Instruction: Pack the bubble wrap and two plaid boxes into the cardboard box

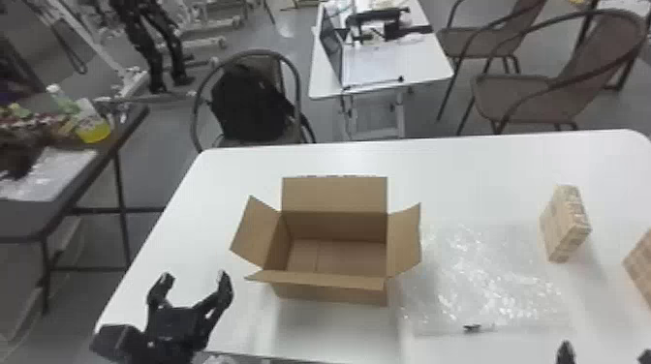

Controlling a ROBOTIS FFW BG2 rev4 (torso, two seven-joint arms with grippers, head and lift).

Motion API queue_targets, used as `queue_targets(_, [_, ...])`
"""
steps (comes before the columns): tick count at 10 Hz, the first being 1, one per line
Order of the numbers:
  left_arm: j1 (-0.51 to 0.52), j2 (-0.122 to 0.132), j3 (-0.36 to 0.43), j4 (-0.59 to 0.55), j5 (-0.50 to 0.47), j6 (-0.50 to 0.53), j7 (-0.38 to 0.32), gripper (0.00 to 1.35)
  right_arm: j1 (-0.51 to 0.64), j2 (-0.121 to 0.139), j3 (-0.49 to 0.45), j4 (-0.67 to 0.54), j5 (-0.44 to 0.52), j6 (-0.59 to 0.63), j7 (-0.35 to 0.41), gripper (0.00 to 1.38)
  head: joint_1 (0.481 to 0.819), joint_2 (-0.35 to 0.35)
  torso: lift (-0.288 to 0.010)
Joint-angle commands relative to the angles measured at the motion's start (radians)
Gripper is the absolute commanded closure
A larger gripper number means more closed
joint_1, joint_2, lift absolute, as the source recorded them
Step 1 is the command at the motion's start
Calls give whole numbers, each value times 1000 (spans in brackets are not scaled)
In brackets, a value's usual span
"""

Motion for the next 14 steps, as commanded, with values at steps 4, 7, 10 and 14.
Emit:
queue_targets(4, [-107,-4,11,-72,114,261,-94,156,-2,0,3,3,-3,0,0,283,695,260,-87])
queue_targets(7, [-169,-4,9,-103,148,414,-137,156,-11,0,11,12,-12,0,0,283,695,225,-87])
queue_targets(10, [-235,-4,54,-81,134,601,-199,173,-26,-2,15,21,-22,0,15,283,695,210,-87])
queue_targets(14, [-271,-4,94,-64,103,660,-235,846,-33,-2,18,26,-26,0,17,294,695,218,-87])
